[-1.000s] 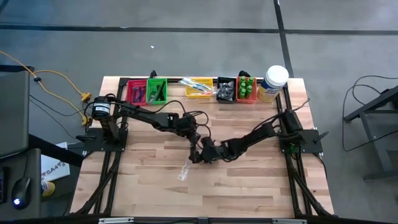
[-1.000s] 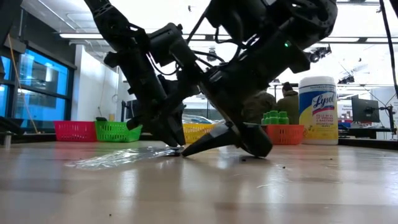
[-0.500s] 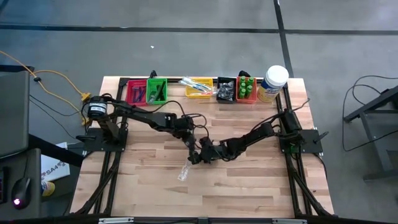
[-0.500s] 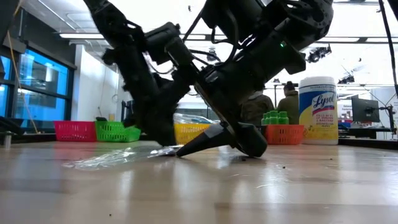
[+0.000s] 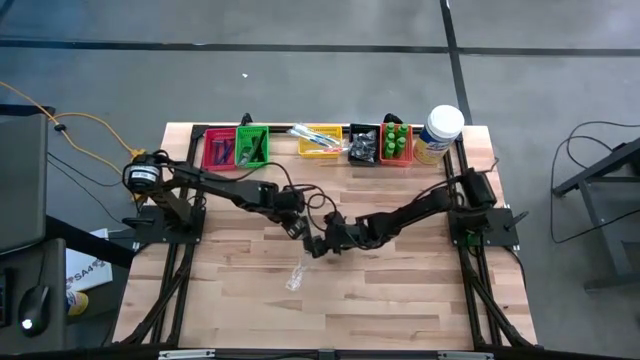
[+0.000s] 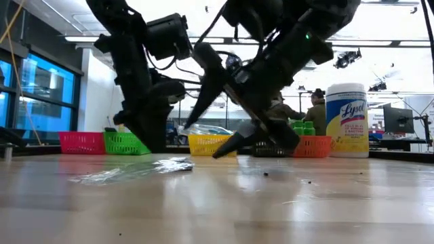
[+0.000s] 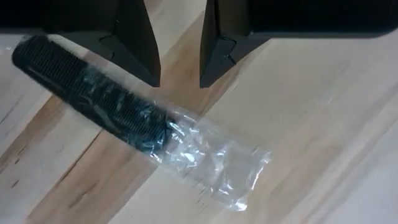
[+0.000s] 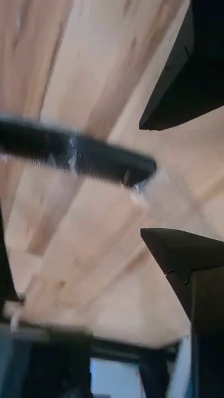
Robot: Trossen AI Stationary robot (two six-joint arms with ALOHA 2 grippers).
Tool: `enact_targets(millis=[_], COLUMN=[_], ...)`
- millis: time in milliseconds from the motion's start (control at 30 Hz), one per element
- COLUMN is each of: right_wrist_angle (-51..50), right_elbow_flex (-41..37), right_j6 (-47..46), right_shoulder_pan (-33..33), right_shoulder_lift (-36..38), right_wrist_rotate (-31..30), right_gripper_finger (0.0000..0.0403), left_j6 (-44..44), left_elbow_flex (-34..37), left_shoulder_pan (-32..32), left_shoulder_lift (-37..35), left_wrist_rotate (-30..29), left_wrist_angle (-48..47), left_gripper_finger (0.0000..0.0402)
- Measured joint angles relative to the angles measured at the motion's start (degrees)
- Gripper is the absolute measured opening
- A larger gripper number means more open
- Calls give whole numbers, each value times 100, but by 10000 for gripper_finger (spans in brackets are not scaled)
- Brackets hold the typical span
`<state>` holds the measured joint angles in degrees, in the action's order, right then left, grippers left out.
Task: Pick & Place Travel size toiletries
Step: Put the black comb into the green bin
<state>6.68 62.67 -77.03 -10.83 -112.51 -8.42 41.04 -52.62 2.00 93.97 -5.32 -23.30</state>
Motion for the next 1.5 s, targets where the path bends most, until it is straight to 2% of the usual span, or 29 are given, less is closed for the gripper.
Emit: enact_targets(millis=[267, 333, 667, 967, 1100, 1333, 1500], right_wrist_angle=[-433, -476, -1753, -2221, -2440, -2449, -2660], right_elbow_flex=[5, 19, 15, 14, 4, 15, 13], right_j6=[392, 467, 658, 874, 1047, 1320, 1551], right_shoulder_pan=[0, 0, 0, 45, 50, 50, 50], right_shoulder_lift=[468, 548, 1496, 2155, 2268, 2273, 2377], right_wrist_rotate=[76, 100, -232, -655, -673, -600, -601], right_gripper_finger=[258, 258, 258, 258, 258, 258, 258], left_j6=[-171, -116, 262, 474, 474, 708, 732], left_elbow_flex=[-32, -9, -42, -334, -409, -872, -1431], left_shoulder_pan=[-17, -15, -131, -132, -133, -142, -198], left_shoulder_lift=[259, 288, 575, 595, 597, 608, 704], left_wrist_rotate=[-135, 29, 776, 1130, 1151, 973, 474], left_wrist_angle=[483, 316, 1132, 905, 644, 208, -550], left_gripper_finger=[108, 108, 108, 113, 142, 234, 252])
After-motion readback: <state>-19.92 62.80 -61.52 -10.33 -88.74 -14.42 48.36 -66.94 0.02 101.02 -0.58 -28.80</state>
